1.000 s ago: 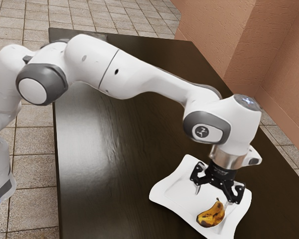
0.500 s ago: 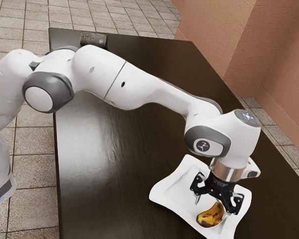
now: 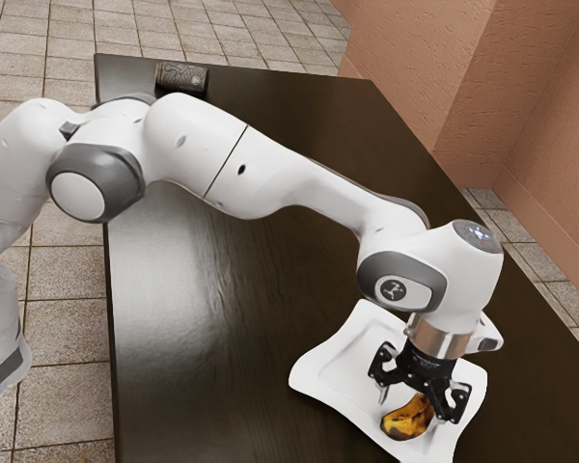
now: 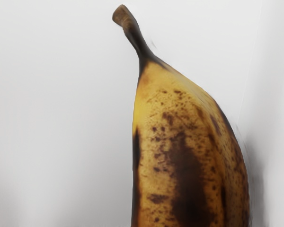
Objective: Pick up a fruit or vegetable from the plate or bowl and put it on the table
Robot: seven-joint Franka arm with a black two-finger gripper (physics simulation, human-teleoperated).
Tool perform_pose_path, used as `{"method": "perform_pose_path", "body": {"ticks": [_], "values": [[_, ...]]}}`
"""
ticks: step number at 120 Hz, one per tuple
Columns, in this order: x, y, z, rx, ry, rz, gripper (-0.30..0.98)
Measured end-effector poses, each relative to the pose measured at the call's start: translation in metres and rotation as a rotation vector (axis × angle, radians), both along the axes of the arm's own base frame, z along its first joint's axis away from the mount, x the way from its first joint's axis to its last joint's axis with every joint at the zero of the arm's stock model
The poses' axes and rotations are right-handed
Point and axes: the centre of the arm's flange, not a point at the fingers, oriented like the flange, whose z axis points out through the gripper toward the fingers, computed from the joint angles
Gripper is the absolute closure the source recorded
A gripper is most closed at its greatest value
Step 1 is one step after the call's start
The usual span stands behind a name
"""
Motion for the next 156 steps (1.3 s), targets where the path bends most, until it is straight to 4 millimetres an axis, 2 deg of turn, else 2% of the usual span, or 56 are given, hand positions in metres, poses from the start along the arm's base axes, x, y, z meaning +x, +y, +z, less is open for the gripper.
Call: {"method": "perform_pose_path", "body": {"ticks": [24, 56, 84, 99, 112, 121, 137, 145, 156], "values": [[0.0, 0.0, -0.001, 0.001, 0.0, -0.003, 0.24], [0.0, 0.002, 0.0, 0.007, 0.007, -0.008, 0.51], [-0.001, 0.007, 0.005, 0.017, 0.017, -0.007, 0.54], [0.0, 0.016, 0.026, 0.017, 0.007, 0.002, 0.54], [0.001, 0.037, 0.055, 0.02, -0.007, 0.029, 0.54], [0.003, 0.059, 0.076, 0.026, -0.018, 0.061, 0.54], [0.014, 0.117, 0.103, 0.054, -0.027, 0.152, 0.54], [0.019, 0.153, 0.117, 0.068, -0.034, 0.211, 0.54], [0.024, 0.192, 0.126, 0.086, -0.027, 0.277, 0.54]]}}
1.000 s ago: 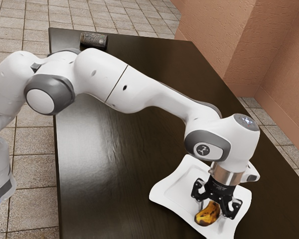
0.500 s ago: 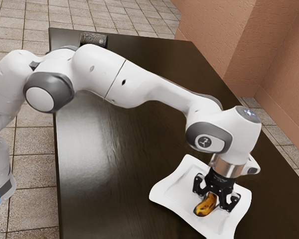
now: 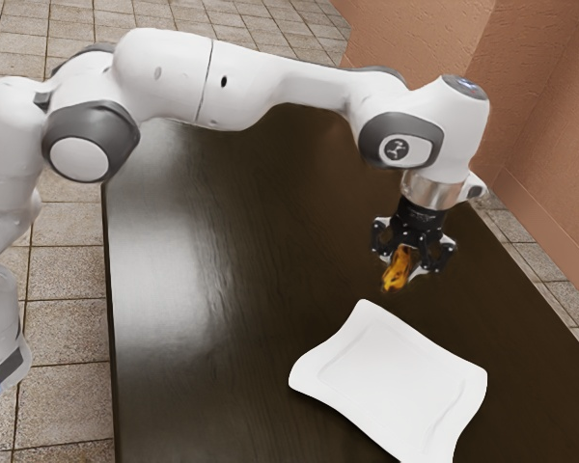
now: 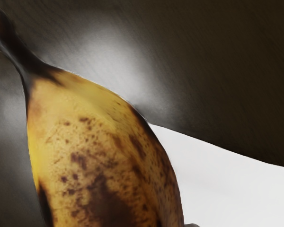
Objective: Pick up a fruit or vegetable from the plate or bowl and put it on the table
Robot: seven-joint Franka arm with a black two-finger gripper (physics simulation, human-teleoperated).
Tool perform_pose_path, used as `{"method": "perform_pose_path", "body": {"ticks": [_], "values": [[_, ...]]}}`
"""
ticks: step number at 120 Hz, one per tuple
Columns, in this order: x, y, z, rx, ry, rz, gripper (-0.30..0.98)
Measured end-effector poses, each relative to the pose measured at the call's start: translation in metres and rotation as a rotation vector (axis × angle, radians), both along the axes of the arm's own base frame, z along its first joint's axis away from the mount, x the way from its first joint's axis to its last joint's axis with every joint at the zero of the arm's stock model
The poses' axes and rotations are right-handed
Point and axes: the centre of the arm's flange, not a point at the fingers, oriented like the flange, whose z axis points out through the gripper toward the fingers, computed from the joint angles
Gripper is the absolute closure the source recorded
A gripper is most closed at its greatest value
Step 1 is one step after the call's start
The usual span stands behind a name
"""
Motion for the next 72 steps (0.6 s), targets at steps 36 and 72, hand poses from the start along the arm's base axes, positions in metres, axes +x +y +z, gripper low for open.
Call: {"method": "perform_pose_path", "body": {"ticks": [36, 72], "values": [[0.004, 0.12, 0.018, 0.035, 0.033, 0.212, 0.54], [-0.008, 0.213, 0.024, 0.035, 0.078, 0.371, 0.54]]}}
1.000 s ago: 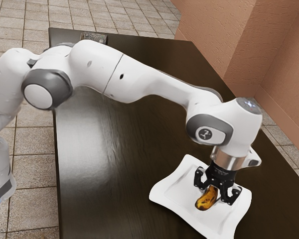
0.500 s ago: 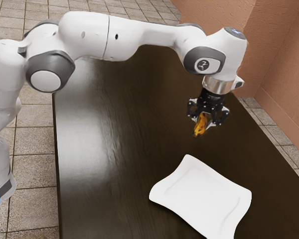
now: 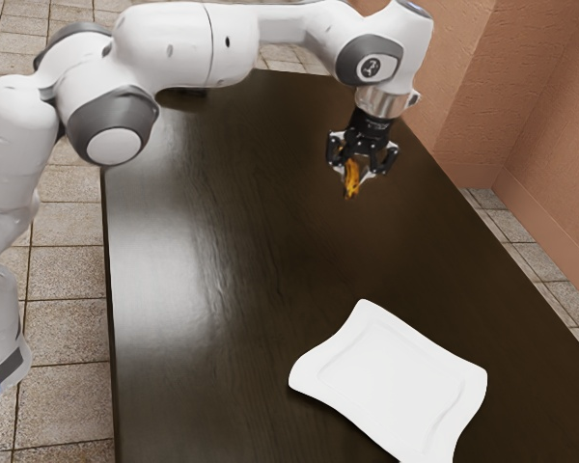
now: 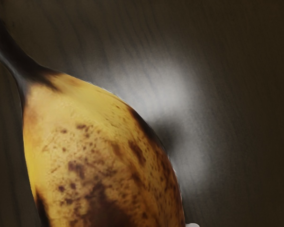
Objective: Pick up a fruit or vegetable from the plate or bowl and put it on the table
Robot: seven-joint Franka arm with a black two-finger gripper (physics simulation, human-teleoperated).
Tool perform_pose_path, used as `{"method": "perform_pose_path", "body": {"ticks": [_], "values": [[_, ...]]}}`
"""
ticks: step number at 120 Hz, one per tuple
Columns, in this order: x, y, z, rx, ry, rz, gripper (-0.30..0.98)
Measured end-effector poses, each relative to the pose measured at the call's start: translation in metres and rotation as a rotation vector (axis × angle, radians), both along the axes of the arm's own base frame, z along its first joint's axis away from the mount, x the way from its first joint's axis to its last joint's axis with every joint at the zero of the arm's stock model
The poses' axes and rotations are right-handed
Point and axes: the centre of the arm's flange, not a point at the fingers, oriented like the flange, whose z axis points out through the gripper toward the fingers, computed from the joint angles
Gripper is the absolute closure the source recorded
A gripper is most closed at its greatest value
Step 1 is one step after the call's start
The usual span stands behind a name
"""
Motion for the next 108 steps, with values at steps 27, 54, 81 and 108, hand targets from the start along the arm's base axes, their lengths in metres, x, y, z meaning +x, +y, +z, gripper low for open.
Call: {"method": "perform_pose_path", "body": {"ticks": [27, 54, 81, 108], "values": [[-0.005, 0.027, -0.002, -0.009, 0.021, 0.039, 0.5], [-0.006, 0.026, -0.002, -0.018, 0.026, 0.033, 0.11], [-0.005, 0.021, -0.002, -0.014, 0.028, 0.02, 0.02], [-0.003, 0.019, -0.002, -0.019, 0.023, 0.013, 0.01]]}}
